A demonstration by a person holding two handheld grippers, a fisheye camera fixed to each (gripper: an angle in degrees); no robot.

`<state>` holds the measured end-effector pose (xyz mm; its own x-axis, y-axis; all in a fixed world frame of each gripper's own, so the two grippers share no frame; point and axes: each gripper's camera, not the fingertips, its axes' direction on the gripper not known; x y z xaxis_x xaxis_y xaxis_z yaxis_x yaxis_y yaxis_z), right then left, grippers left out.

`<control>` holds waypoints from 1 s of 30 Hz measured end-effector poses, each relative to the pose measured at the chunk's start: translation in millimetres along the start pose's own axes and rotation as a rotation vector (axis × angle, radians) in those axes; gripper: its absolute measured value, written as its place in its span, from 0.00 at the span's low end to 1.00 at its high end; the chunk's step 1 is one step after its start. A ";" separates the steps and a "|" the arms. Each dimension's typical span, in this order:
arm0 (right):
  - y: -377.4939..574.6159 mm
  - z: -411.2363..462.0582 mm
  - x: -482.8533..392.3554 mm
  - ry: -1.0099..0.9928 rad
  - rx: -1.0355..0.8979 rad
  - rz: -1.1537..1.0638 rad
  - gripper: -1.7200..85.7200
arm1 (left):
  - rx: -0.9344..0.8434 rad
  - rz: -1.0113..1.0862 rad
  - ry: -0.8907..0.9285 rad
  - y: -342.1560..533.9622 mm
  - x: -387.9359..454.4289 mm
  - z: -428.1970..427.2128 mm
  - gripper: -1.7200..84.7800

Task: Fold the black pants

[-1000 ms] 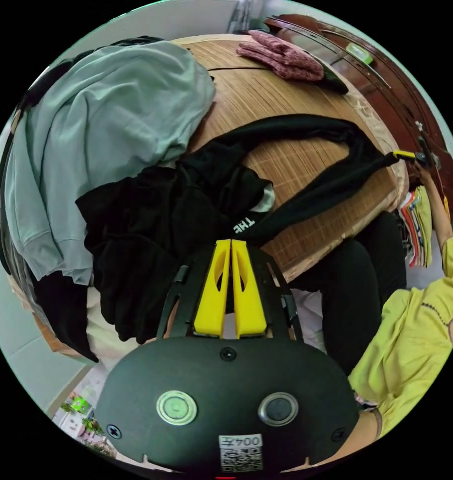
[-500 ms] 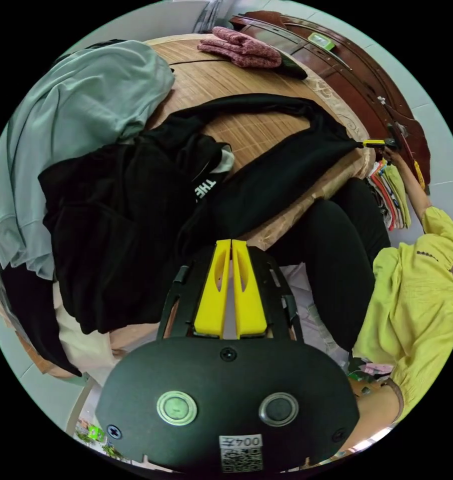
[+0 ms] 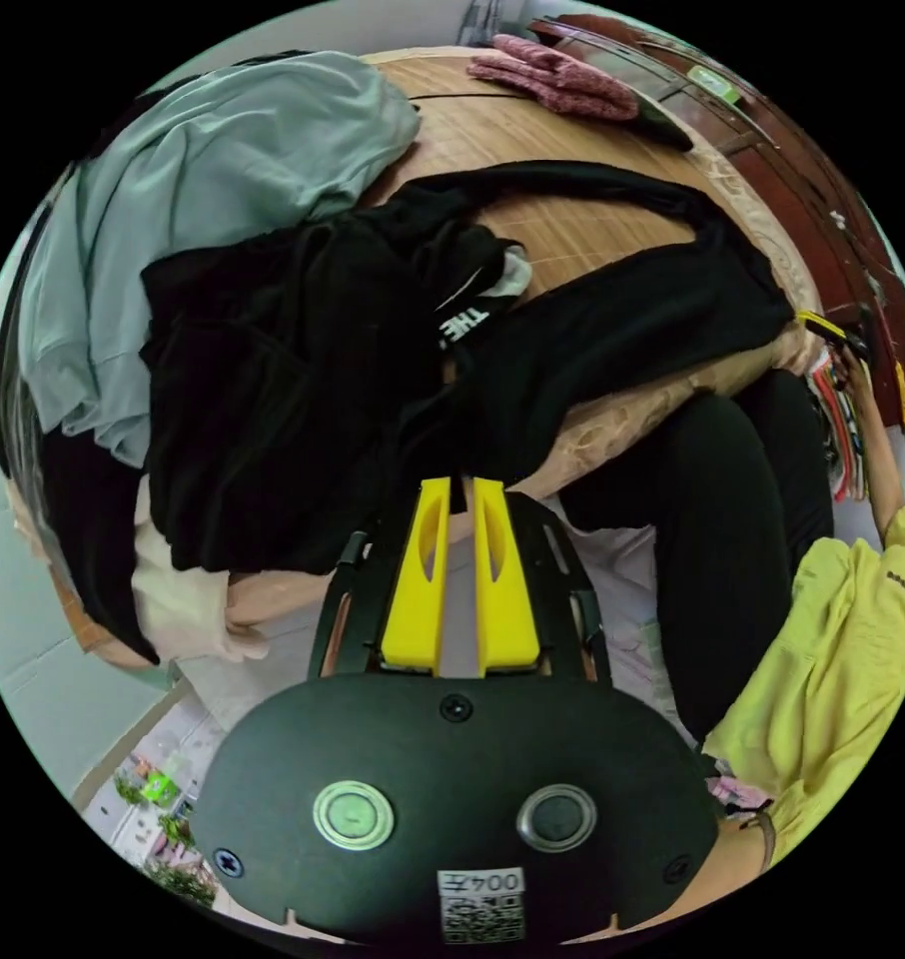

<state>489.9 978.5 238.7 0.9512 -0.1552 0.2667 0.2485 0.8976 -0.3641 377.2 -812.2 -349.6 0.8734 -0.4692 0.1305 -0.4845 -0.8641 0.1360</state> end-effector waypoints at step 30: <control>49.5 75.0 -56.1 0.372 0.084 0.037 0.01 | 0.453 0.114 0.216 -41.8 371.7 26.5 0.02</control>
<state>435.1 1062.6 272.7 0.9644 -0.2474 -0.0933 0.2116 0.9338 -0.2885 723.4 -955.3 -332.8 0.7631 -0.5579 0.3262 -0.4643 -0.8244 -0.3237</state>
